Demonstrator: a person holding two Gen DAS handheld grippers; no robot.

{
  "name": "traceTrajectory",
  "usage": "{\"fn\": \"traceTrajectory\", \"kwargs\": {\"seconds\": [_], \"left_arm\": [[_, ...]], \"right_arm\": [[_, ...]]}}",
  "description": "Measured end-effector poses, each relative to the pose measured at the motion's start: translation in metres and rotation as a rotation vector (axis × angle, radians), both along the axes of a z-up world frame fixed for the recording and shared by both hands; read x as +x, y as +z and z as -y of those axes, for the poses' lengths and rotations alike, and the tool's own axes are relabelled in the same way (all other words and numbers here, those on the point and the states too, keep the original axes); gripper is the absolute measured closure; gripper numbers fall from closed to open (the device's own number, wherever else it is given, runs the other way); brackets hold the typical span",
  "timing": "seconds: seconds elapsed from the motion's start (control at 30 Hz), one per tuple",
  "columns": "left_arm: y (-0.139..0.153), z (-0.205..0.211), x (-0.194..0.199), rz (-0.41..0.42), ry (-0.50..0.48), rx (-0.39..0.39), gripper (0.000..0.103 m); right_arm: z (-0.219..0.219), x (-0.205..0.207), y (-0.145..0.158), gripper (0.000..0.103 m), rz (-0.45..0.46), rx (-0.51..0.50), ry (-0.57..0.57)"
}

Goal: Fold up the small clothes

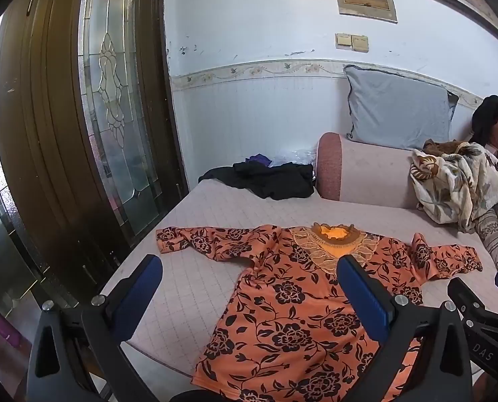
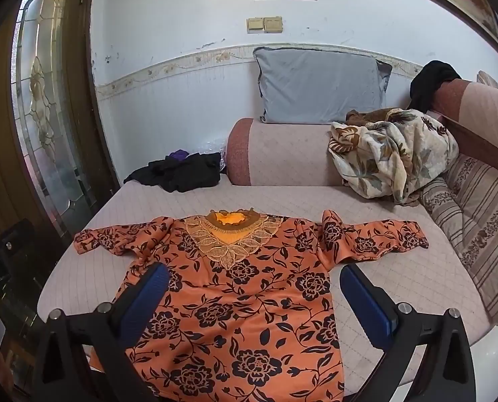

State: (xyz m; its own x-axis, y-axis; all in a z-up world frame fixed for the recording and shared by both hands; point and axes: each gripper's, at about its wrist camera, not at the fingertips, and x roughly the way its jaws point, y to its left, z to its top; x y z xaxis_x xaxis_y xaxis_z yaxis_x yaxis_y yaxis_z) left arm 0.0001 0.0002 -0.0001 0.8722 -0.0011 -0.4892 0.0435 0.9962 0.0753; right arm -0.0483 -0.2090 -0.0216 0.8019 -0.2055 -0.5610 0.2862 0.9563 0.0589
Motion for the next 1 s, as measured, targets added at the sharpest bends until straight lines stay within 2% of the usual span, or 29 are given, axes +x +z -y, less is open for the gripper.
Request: {"fn": "traceTrajectory", "kwargs": {"seconds": [0.63,1.0], "left_arm": [[-0.008,0.001,0.007,-0.01,0.001,-0.002,0.0],[-0.018,0.013,0.018,-0.065,-0.032,-0.009,0.0]], "right_arm": [[0.0,0.006,-0.005,0.0,-0.013,0.006,0.0],[0.01,0.018,-0.017,0.0,-0.051,0.021,-0.023]]}}
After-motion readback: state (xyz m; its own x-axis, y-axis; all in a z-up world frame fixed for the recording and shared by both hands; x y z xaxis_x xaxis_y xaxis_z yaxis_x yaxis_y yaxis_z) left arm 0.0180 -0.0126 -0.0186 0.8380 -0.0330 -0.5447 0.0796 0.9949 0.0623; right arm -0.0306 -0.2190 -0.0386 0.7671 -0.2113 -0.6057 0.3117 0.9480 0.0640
